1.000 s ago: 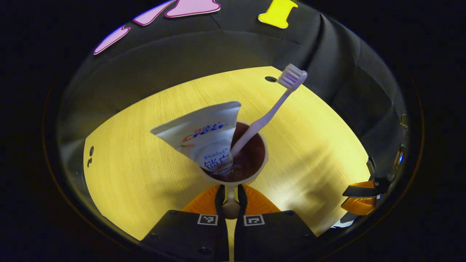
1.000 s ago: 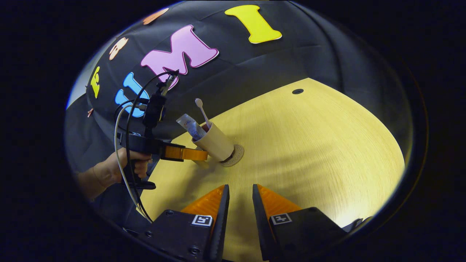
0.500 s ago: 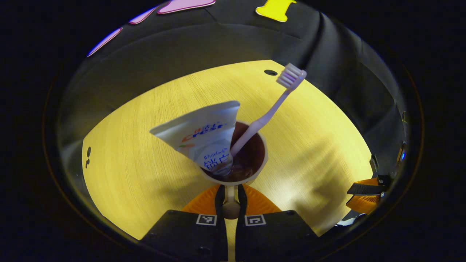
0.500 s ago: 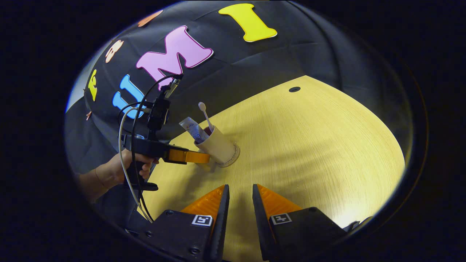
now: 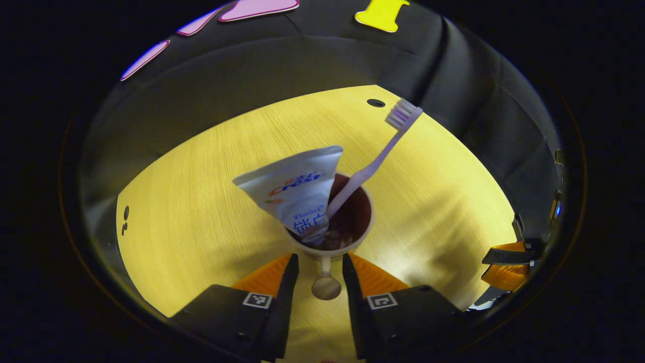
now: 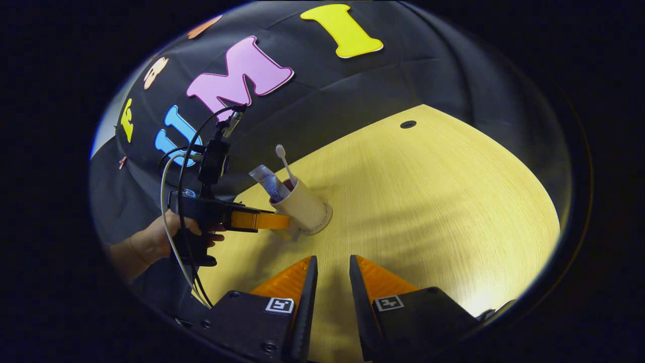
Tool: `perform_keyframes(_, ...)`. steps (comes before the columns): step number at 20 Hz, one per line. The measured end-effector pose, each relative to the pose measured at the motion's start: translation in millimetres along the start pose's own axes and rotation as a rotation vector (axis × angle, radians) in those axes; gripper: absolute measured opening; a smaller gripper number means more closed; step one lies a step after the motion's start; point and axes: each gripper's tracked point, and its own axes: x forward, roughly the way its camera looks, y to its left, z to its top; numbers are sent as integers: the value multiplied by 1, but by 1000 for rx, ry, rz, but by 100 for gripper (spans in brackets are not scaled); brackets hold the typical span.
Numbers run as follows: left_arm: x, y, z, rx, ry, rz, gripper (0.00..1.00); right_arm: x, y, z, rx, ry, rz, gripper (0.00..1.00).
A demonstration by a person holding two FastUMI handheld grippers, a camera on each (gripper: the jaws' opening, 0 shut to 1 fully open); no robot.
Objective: Put the toothbrush and toothpaste on the desktop into the cup, then pick up the cup and place it on the coaster on the desktop.
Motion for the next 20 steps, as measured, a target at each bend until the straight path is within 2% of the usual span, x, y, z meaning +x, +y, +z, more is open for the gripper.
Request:
perform_keyframes(1, -2, 2, 0, -1, -1, 3, 66, 0, 1, 0, -2, 0, 0, 43)
perform_keyframes(2, -5, 2, -2, -1, 1, 4, 65, -1, 3, 1, -3, 2, 1, 43)
perform_keyframes(5, -18, 2, -6, -15, 0, -8, 83, -4, 6, 6, -11, 1, -6, 43)
perform_keyframes(6, -24, 3, -6, -19, -10, -7, 86, -6, 8, 9, -9, -3, -9, 26)
perform_keyframes(7, -30, 4, -5, -25, -23, -7, 91, -8, 10, 12, -9, -6, -12, 43)
perform_keyframes(10, -55, 4, -7, -56, -72, -10, 92, -17, 19, 22, -9, -19, -22, 43)
perform_keyframes(11, -64, 3, -9, -66, -86, -16, 92, -21, 24, 27, -12, -27, -26, 26)
perform_keyframes(12, -75, 4, -12, -76, -106, -16, 93, -24, 29, 30, -15, -33, -29, 43)
perform_keyframes(18, -151, 15, -25, -88, -275, 4, 93, -50, 76, 42, -65, -56, -20, 43)
perform_keyframes(19, -164, 16, -29, -92, -301, 8, 93, -54, 83, 44, -74, -58, -18, 27)
perform_keyframes(20, -175, 16, -33, -101, -324, 9, 93, -57, 91, 45, -81, -60, -12, 43)
